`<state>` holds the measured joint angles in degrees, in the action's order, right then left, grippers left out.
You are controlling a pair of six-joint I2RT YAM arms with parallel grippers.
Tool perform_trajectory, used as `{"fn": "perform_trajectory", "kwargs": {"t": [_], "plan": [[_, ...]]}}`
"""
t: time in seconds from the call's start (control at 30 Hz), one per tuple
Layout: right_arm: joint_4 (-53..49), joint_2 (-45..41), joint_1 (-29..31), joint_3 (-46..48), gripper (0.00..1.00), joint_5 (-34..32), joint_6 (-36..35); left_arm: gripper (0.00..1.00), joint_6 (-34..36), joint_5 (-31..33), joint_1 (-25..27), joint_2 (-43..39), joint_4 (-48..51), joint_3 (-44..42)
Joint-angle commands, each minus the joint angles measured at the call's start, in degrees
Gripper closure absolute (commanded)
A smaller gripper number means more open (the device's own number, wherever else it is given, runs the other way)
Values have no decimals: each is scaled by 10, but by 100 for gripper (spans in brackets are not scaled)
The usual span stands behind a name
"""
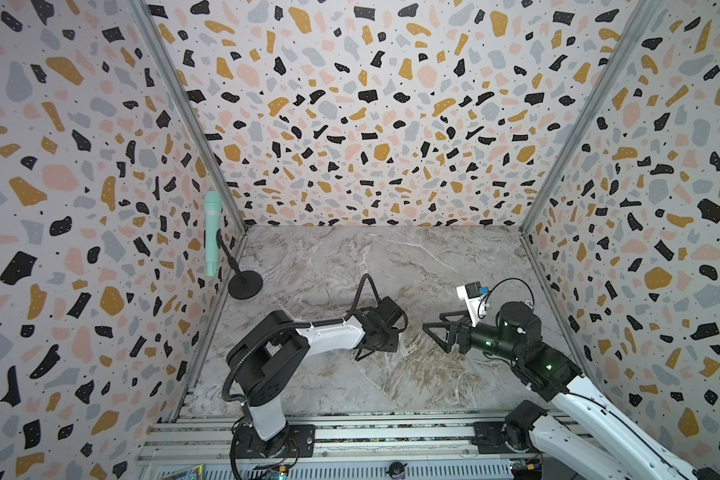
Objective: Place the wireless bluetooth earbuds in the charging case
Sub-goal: 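Open the left gripper and lift it off the white case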
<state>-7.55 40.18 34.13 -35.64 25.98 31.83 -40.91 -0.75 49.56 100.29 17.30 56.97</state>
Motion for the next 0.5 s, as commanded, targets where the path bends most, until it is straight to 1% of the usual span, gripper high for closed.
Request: {"fn": "perform_trajectory", "kwargs": {"t": [0.0,0.17,0.27,0.4,0.43,0.47], "plan": [[13,0,-2,-7,1,7,-1,50,5,7,-3,-18,62,9],[13,2,-2,-10,1,7,-1,49,1,0,1,-47,74,24],[5,6,-2,-14,1,1,1,49,16,-8,1,-69,80,42],[-17,9,-2,-28,1,-19,-7,47,79,21,-4,-120,80,76],[-21,6,-2,-31,1,-23,-9,46,104,32,-5,-141,69,82],[-23,3,-2,-35,1,-30,-12,44,127,57,-6,-165,56,82]]}}
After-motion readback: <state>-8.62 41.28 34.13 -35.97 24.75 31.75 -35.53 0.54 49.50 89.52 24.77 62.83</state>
